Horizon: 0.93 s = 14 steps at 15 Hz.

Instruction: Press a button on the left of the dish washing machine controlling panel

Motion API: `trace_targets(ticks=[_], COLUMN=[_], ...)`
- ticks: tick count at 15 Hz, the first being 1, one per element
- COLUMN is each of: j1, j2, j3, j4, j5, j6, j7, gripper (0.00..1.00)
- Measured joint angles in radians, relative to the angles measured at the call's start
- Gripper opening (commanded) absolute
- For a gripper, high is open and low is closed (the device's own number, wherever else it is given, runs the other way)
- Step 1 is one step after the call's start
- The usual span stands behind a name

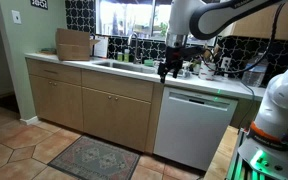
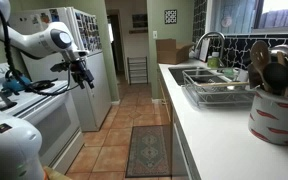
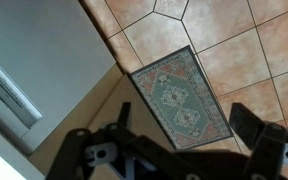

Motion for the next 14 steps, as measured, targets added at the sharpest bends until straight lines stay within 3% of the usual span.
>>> trace_targets(ticks=[14], j1=[0.007], j2=[0.0], j3=[-0.011], j4=[0.0], j5=[-0.002], j6=[0.002], j7=[0.003], gripper=[1.0])
